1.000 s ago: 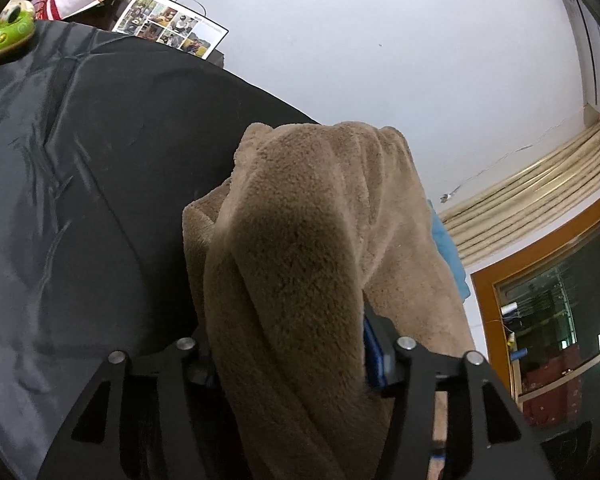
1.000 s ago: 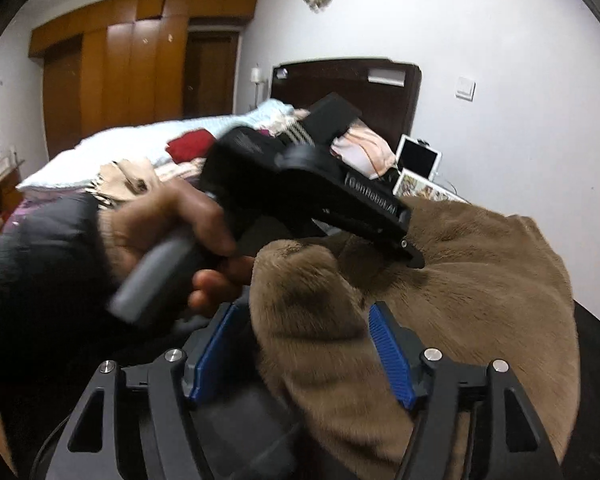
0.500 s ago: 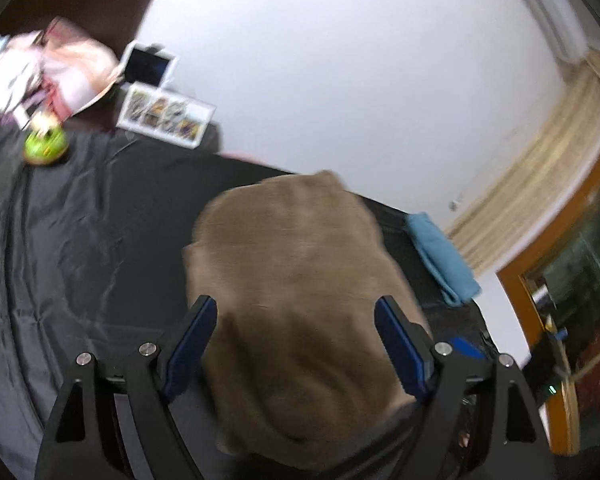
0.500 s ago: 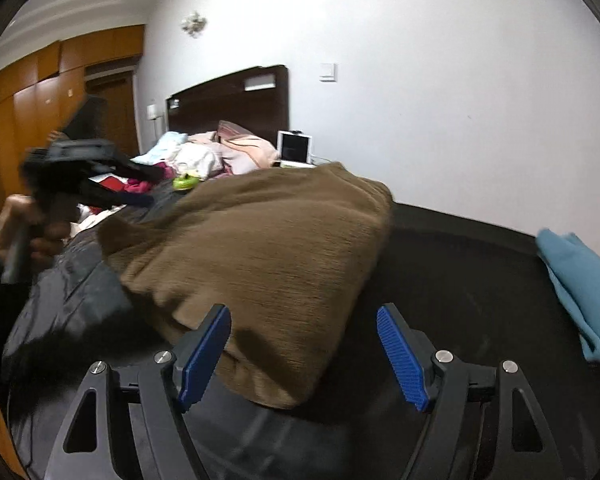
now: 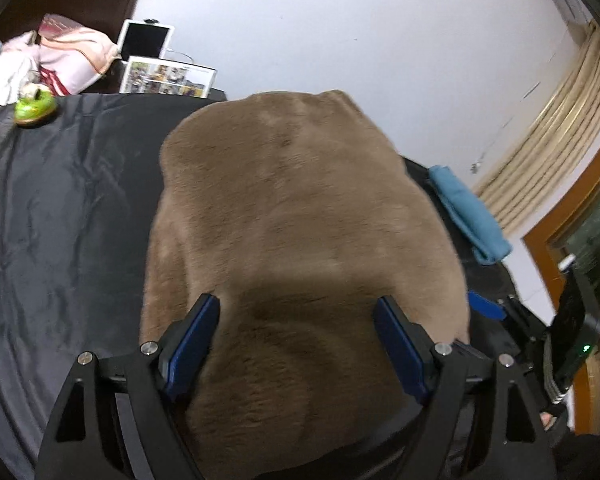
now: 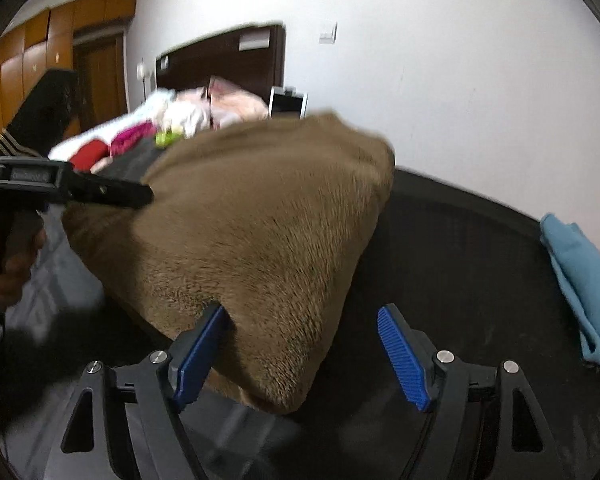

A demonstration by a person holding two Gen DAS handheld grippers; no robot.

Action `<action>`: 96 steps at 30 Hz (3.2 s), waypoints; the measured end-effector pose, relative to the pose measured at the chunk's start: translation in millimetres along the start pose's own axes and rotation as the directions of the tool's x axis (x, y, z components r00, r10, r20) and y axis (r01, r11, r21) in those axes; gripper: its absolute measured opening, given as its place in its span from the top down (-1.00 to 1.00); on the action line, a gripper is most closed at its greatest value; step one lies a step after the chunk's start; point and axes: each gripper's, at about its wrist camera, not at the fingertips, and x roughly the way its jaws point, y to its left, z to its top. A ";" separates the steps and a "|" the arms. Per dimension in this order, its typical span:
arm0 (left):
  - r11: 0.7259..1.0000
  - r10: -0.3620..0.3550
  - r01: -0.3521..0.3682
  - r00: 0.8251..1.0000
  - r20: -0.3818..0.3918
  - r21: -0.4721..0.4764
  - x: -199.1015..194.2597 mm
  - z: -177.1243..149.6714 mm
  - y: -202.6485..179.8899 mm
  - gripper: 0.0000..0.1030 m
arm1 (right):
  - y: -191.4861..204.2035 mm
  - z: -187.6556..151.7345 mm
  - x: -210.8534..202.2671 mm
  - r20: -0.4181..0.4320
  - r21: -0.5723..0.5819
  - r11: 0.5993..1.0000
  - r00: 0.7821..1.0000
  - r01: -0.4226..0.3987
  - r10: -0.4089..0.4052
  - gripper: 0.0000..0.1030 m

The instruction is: Fold clothes

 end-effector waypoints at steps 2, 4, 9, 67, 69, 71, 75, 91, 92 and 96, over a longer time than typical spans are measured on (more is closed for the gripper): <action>1.000 0.009 -0.009 1.000 -0.002 -0.014 4.5 -5.3 7.1 -0.63 | -0.2 -3.1 4.6 -0.013 -0.007 1.000 1.000 0.010 -0.010 -0.53; 0.998 -0.015 0.015 1.000 -0.008 -0.053 10.3 -10.1 18.0 -0.63 | 0.2 -3.0 8.4 -0.020 -0.013 1.000 1.000 0.016 -0.016 -0.54; 1.000 0.014 -0.014 1.000 0.005 -0.023 13.4 -13.6 16.1 -0.63 | 0.1 -3.7 15.8 -0.034 -0.016 1.000 0.999 0.004 -0.005 -0.54; 0.998 -0.050 0.045 0.990 0.135 0.038 6.7 -3.0 -15.6 -0.69 | 24.1 13.9 28.4 0.084 -0.076 0.980 0.978 -0.186 0.192 -0.63; 0.997 -0.079 0.080 0.986 0.146 0.001 -2.1 3.1 -10.6 -0.71 | 23.5 13.7 28.7 0.085 -0.073 0.979 0.977 -0.188 0.194 -0.63; 0.994 -0.094 0.102 0.982 0.162 -0.042 -10.7 9.8 -3.8 -0.76 | 23.1 13.4 29.0 0.086 -0.071 0.979 0.977 -0.190 0.196 -0.63; 0.993 -0.027 0.048 0.981 0.192 -0.106 -21.7 24.5 11.0 -0.96 | 22.2 13.4 29.4 0.087 -0.069 0.978 0.976 -0.195 0.200 -0.64; 0.985 -0.080 0.048 0.978 -0.191 -0.169 59.5 64.4 53.5 -0.99 | 20.3 13.8 28.4 0.095 -0.061 0.976 0.972 -0.209 0.214 -0.65; 0.983 -0.101 0.066 0.972 -0.212 -0.169 64.0 65.0 55.1 -0.99 | 20.2 13.9 28.2 0.095 -0.060 0.976 0.972 -0.209 0.214 -0.65; 0.971 -0.185 0.137 0.949 -0.256 -0.195 77.6 66.4 63.8 -0.99 | 19.7 14.3 27.3 0.099 -0.057 0.975 0.971 -0.214 0.219 -0.66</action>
